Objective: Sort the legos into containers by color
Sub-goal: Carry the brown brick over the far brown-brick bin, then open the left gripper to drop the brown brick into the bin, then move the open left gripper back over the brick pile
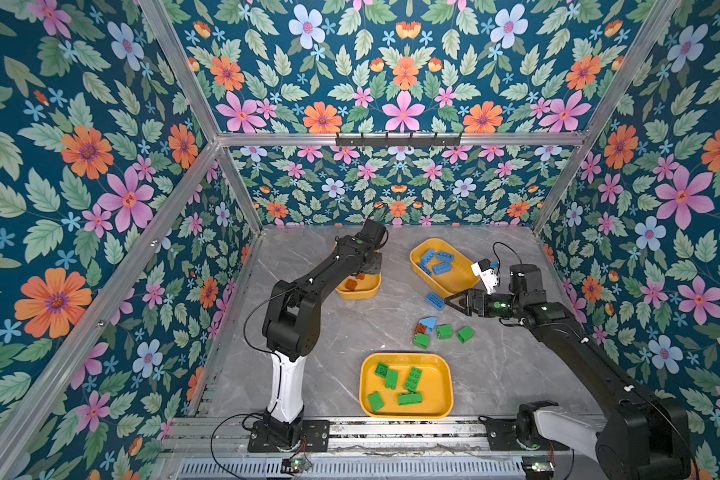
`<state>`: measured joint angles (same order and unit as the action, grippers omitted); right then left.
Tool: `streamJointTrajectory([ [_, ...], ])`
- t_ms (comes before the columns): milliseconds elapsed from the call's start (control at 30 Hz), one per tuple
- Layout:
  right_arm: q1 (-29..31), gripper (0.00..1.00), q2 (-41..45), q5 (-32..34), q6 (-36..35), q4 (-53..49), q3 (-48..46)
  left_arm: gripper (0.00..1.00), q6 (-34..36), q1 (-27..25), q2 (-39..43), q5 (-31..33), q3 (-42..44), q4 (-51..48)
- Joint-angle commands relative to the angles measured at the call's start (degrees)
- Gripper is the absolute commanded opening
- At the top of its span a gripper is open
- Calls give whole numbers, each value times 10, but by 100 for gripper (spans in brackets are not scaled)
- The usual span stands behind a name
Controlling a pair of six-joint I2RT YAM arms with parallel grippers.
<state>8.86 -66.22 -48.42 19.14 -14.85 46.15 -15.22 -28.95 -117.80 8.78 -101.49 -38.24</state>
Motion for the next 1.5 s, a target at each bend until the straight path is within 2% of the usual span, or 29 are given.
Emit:
streamJointTrajectory([
  [0, 8, 99, -4, 0, 10, 22, 2, 23, 49, 20, -30, -29, -31, 33],
  [300, 12, 99, -16, 11, 4, 13, 19, 25, 64, 65, -128, -46, -117, 60],
  [367, 12, 99, -19, 13, 2, 11, 22, 31, 66, 68, -141, -56, -127, 61],
  [567, 12, 99, -29, 13, -2, 6, 29, 62, 67, 71, -141, -72, -137, 45],
  [700, 12, 99, -37, 11, -4, 10, 34, 73, 56, 70, -111, -82, -119, 32],
  [900, 12, 99, -40, 9, -5, 12, 32, 75, 26, 53, -14, -106, -24, 22],
  [1133, 12, 99, -38, 9, -7, 13, 26, 74, -7, -6, 109, -129, 111, 24],
  [1300, 12, 99, -37, 10, -14, 6, 27, 75, -20, -59, 151, -149, 161, 25],
  [1467, 12, 99, -28, 16, -19, -5, 22, 74, -63, -116, 164, -154, 199, 41],
])
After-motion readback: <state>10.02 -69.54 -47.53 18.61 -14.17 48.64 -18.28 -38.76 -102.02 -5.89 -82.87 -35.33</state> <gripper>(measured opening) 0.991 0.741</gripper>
